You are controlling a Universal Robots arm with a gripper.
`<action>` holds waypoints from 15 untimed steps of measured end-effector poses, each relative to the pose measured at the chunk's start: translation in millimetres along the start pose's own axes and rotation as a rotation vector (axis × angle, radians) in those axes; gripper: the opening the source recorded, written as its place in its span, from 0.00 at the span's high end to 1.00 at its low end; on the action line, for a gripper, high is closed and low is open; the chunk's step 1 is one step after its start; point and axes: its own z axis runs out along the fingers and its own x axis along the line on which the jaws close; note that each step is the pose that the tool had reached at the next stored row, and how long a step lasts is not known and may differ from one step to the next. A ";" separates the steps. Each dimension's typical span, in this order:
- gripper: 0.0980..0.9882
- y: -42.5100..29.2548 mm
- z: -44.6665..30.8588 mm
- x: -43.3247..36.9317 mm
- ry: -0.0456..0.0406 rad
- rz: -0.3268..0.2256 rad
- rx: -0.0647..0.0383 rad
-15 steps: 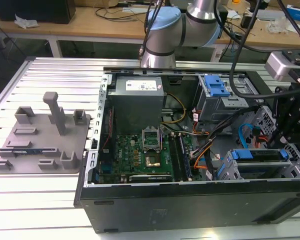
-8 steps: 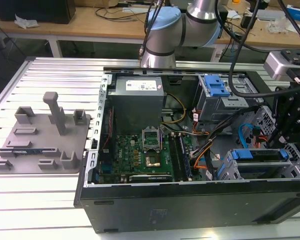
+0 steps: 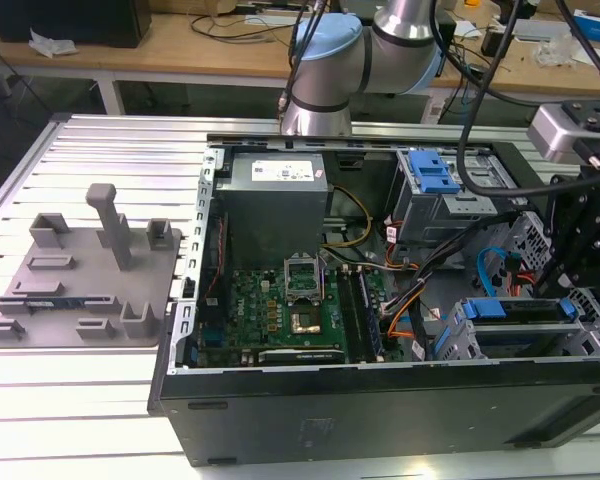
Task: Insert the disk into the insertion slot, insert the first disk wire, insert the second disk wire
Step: 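Insert the first disk wire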
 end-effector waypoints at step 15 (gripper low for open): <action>0.92 -0.1 4.6 1.0 0.0000 0.000 0.000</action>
